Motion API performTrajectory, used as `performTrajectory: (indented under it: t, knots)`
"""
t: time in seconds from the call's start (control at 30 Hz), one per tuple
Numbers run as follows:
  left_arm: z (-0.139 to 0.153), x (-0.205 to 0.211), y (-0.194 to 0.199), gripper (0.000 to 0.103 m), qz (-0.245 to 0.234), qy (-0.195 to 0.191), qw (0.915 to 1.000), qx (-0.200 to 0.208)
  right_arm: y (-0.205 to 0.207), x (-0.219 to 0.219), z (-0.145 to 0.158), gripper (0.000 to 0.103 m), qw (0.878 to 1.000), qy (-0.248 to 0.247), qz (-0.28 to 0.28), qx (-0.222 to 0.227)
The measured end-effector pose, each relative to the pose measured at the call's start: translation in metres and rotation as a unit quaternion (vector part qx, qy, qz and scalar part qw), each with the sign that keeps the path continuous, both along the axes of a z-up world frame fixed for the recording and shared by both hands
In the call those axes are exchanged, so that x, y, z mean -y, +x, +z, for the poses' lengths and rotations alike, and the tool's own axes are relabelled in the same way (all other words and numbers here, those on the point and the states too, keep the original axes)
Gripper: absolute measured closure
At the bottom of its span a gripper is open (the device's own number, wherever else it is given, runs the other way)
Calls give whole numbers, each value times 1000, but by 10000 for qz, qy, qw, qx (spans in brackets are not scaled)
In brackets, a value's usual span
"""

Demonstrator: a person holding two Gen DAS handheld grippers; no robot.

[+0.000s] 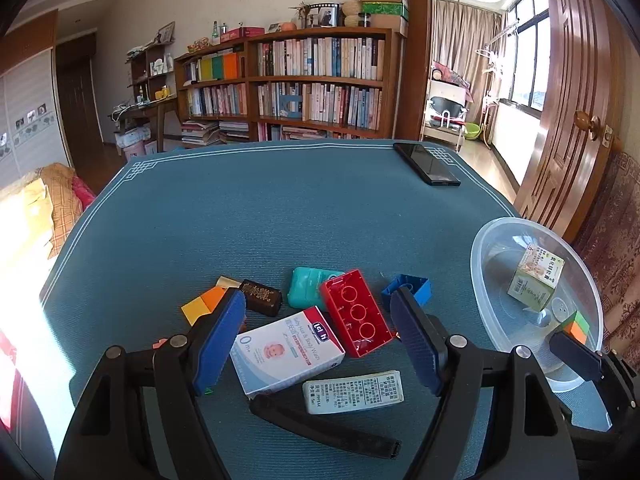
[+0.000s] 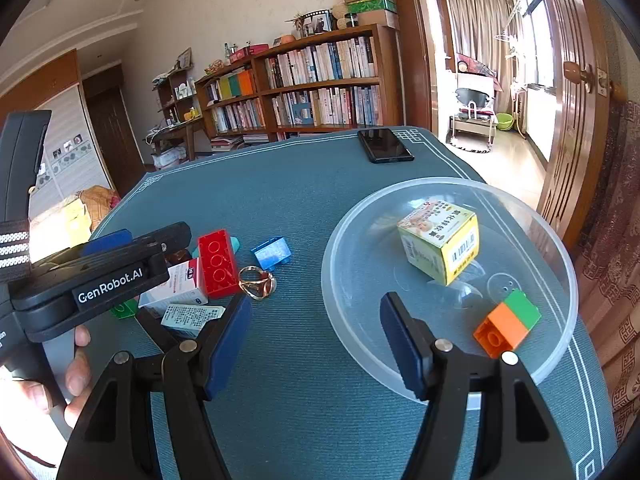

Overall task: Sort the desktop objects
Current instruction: 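Lift both tools out of the bowl and back over the table, then grasp the black comb with the right tool while the left tool grasps the pink-green block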

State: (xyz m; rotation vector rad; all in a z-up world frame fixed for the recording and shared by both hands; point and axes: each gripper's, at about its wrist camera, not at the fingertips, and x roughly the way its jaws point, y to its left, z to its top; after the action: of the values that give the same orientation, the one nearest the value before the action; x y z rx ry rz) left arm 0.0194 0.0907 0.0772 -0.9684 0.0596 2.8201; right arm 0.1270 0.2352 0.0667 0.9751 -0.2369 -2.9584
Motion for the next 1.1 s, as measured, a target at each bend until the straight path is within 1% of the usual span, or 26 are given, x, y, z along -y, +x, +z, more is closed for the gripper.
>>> performTrajectory:
  t: [0.23,0.5,0.63,0.77,0.9,1.1]
  knots:
    - [-3,26,-3,25,191,-138,9997,35,5,31,-12,32,9983,-19,567,121]
    - [-15,61,-5,25,406,-436,9981,140,4,60,-29,32,9932,-146,1064,448]
    - [-21,81,-8,25,612,-476,9968,216,0,68,-35,32,9910,-138,1203,575]
    - [-26,93,-10,25,741,-487,9957,286,-4,69,-39,32,9893,-259,1261,679]
    - [-33,100,-15,25,776,-435,9952,408,-8,70,-41,32,9877,-311,1340,742]
    - [-44,100,-20,25,746,-456,9947,549,-14,76,-42,32,9851,-283,1488,809]
